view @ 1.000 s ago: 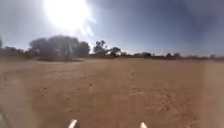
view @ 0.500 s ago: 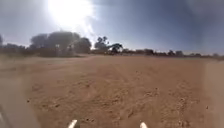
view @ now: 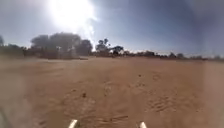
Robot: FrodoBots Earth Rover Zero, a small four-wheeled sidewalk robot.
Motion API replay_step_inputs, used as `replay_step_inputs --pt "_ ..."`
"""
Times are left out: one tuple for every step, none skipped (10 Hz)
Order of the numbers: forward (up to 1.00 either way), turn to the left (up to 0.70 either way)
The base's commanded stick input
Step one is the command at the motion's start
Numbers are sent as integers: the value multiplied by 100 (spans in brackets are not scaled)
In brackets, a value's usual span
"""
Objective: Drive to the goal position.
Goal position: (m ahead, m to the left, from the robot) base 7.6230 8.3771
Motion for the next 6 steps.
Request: replay_step_inputs --pt "70 0" --pt "70 0" --pt "70 0" --pt "70 0" --pt "70 0" --pt "70 0"
